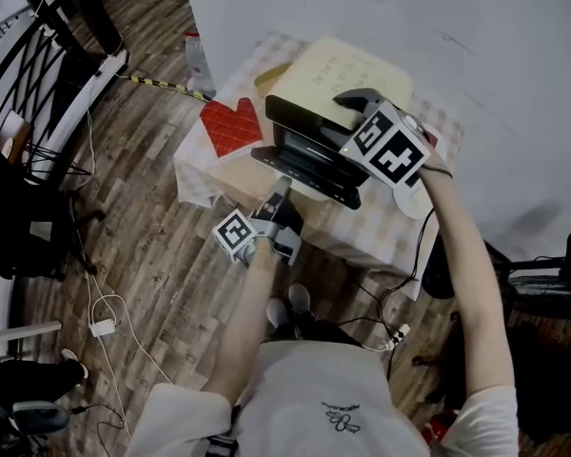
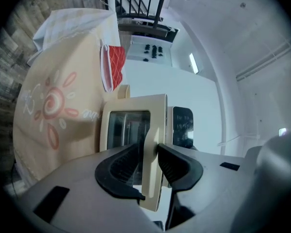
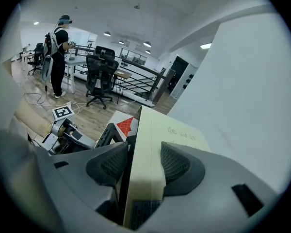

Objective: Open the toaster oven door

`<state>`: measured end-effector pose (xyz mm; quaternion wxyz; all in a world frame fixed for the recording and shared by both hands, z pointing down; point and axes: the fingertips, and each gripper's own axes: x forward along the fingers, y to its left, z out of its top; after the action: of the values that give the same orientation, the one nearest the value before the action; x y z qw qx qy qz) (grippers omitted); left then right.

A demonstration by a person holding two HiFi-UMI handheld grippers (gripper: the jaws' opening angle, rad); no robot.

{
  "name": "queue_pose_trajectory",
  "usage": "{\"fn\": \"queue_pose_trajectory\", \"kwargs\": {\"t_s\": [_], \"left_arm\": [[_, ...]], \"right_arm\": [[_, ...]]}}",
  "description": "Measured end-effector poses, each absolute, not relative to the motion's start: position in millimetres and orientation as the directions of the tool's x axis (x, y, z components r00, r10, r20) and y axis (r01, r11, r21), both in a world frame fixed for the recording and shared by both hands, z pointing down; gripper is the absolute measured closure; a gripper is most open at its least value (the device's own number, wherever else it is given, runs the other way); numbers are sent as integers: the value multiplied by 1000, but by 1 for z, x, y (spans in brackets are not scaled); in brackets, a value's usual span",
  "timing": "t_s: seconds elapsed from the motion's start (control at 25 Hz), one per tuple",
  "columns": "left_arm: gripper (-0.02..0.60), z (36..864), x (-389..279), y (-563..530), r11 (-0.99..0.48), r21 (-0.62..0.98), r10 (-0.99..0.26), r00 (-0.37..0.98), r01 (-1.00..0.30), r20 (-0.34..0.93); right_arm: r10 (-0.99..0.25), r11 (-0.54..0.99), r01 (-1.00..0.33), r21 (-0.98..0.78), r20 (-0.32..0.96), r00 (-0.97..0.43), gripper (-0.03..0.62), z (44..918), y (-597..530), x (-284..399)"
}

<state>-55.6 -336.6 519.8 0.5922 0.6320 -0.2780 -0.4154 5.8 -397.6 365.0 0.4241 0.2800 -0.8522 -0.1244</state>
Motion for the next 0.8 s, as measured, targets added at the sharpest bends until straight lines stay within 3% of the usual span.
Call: {"fn": "queue_pose_trajectory", "kwargs": {"t_s": [0.8], "left_arm": [[491, 561, -77, -299, -57, 996, -858, 506, 67, -83]], "right_arm": [[-596, 802, -383, 458, 646, -476, 388, 364, -398, 5]]}}
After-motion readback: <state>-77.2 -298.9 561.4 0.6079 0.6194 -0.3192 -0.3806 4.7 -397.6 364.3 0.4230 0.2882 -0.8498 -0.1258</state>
